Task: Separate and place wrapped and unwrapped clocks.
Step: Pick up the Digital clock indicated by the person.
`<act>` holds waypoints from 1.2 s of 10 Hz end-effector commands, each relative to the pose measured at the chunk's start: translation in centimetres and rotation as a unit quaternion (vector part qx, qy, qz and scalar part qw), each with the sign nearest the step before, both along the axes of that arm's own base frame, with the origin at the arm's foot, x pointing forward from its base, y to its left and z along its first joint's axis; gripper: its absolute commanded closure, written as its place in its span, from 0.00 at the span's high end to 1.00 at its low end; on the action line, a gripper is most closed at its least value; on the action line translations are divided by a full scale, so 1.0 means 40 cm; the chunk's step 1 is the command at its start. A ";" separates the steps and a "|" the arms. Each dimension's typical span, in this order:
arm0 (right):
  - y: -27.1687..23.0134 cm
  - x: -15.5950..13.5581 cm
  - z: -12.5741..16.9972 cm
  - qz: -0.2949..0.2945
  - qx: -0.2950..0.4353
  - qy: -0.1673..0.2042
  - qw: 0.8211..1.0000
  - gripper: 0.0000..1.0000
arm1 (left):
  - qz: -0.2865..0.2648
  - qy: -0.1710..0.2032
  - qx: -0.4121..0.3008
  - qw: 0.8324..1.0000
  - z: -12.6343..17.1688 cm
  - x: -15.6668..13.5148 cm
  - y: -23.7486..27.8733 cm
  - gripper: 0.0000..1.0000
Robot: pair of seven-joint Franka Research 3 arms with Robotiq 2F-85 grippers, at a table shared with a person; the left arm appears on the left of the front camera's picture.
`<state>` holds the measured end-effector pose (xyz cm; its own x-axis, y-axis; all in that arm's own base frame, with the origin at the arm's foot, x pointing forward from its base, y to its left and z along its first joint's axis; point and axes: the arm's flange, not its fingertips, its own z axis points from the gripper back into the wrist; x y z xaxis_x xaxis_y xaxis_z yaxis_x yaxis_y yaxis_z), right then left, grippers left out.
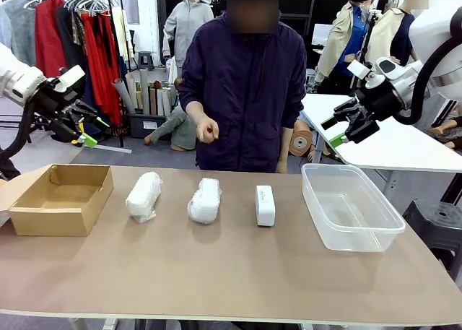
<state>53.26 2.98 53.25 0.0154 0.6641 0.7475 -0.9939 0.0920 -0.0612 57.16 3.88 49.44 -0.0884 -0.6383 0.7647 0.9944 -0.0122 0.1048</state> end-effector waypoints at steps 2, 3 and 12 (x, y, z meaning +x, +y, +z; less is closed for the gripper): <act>0.000 -0.003 0.005 0.000 0.003 -0.002 1.000 1.00 | -0.001 -0.006 0.001 1.000 0.007 -0.002 0.001 1.00; 0.000 -0.003 0.005 0.000 0.003 -0.002 1.000 1.00 | -0.001 -0.006 0.001 1.000 0.007 -0.002 0.001 1.00; 0.000 -0.003 0.005 0.000 0.003 -0.002 1.000 1.00 | -0.001 -0.006 0.001 1.000 0.007 -0.002 0.001 1.00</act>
